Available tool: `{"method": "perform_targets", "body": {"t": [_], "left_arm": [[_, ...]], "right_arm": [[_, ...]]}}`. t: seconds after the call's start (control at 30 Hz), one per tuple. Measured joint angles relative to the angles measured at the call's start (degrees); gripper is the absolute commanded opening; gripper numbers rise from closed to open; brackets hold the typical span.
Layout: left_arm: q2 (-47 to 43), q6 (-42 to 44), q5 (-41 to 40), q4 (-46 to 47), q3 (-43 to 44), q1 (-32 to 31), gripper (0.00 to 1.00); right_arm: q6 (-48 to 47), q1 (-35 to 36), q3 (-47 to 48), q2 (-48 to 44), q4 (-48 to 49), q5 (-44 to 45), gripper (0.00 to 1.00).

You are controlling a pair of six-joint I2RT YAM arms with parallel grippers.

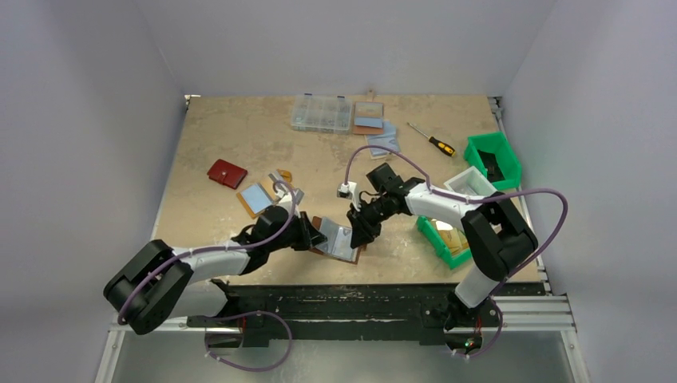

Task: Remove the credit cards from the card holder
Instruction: Remove the credit card from the card holder.

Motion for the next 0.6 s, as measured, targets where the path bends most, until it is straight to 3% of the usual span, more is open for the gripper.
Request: {"method": "perform_targets", "body": {"t": [0.27, 0.6], "left_arm": [[-7.8, -6.7, 0.3, 10.4, -7.2, -0.2, 0.0], [-3.4, -14.3, 3.4, 27.8, -10.2, -0.3, 0.0]], "right_arm": [[0.5, -0.2, 2.1, 0.0, -0.6, -9.4, 0.31], [9.4, -6.0, 1.1, -0.8, 4.9, -19.8, 0.45]]}}
